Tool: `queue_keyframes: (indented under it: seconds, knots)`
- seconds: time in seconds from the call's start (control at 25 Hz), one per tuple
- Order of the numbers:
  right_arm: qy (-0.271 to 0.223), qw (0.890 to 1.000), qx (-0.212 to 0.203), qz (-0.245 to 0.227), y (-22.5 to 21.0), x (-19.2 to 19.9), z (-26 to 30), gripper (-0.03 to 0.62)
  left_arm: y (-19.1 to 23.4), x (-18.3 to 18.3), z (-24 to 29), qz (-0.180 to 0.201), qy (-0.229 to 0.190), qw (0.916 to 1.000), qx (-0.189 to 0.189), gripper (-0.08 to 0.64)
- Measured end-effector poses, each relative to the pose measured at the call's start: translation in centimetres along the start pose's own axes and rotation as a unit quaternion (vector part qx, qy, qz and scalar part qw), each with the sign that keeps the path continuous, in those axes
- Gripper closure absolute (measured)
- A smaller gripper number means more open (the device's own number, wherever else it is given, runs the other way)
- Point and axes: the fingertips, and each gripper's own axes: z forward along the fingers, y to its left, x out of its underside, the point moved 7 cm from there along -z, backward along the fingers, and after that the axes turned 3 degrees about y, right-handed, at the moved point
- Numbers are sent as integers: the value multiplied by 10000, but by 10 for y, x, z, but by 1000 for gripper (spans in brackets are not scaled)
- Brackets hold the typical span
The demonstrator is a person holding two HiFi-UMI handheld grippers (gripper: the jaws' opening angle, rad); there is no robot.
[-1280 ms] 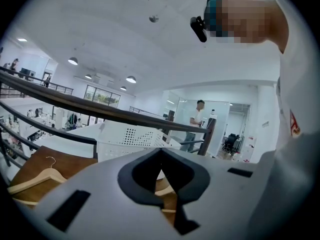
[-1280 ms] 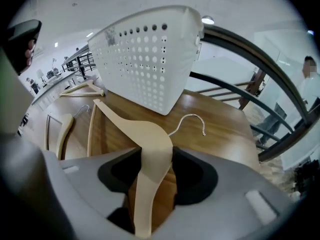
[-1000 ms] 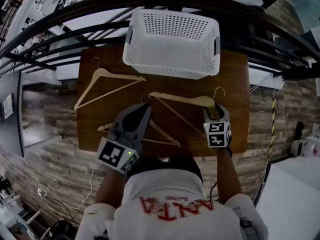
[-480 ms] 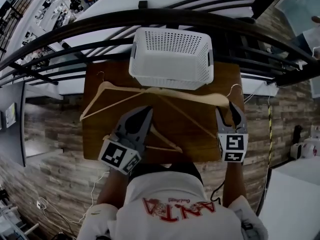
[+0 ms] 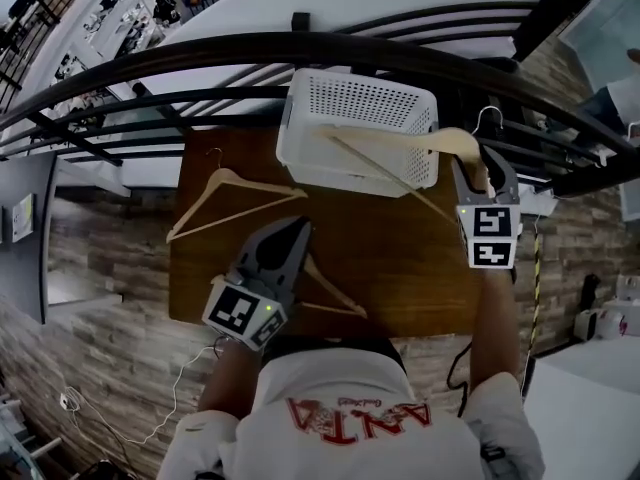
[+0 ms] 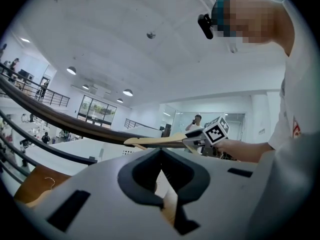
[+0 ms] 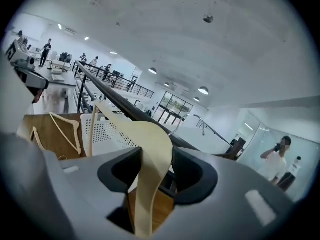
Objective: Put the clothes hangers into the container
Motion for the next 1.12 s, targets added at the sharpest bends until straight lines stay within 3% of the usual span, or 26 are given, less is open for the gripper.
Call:
queue_keyframes:
  seconds: [0.28, 0.52, 0.84, 1.12]
  knots:
    - [395, 9928, -452, -1035, -1, -23, 81, 403, 16, 4, 0, -138, -16, 9995, -270, 551]
    - [739, 9743, -1127, -1805, 23, -32, 141, 403, 35, 11, 3, -283, 8, 9983, -505, 551]
    - [1158, 9493, -1869, -2248, 63, -21, 196, 403, 51, 18, 9, -368, 83, 9965, -744, 551]
    - [1423, 9365, -2115, -2408, 83, -8, 217, 402, 62, 26, 10, -449, 139, 9952, -859, 551]
